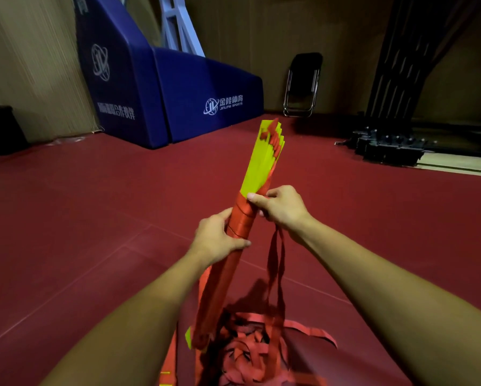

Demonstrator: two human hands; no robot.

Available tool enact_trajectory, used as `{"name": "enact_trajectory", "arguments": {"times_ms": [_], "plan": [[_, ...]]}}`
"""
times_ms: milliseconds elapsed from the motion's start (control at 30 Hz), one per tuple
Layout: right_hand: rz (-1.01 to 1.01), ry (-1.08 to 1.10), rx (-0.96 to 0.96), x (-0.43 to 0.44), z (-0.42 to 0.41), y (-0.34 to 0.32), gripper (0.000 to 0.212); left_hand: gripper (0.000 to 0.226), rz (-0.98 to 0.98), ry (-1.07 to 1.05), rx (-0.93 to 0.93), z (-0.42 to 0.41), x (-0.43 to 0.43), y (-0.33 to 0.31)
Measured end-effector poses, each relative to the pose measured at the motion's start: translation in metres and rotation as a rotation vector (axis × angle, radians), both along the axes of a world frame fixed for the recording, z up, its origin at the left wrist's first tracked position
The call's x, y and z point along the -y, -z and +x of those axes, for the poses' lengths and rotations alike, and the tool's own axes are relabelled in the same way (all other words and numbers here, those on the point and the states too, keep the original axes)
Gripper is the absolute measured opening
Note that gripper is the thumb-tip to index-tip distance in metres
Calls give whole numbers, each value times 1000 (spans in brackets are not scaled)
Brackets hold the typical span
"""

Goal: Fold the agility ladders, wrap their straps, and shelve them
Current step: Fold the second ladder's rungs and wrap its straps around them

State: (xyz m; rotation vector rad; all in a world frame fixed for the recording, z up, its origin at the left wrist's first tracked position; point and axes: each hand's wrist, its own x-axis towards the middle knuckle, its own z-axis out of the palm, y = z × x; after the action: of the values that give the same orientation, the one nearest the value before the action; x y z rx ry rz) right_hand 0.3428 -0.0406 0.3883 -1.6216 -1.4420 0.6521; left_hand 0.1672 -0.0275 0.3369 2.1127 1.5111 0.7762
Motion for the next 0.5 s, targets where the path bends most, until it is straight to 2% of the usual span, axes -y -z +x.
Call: {"name": "enact_trajectory", "arguments": {"times_ms": [133,200,267,333,400,500], "plan": [[-20,103,30,1,-9,1,82,67,131,-167,-333,12,20,-13],[-4,146,25,2,-14,2,93,65,147,-183,-379,15,25,-15],[19,175,21,2,-15,0,77,62,65,-124,-280,15,20,-14],[58,183,39,1,-13,0,60,57,-164,20,-17,10,13,-16],[75,161,74,4,-12,-3,57,52,-356,147,215,5,9,-15],[82,117,71,6,-11,-6,56,42,-384,198,325,-2,10,-13]]}}
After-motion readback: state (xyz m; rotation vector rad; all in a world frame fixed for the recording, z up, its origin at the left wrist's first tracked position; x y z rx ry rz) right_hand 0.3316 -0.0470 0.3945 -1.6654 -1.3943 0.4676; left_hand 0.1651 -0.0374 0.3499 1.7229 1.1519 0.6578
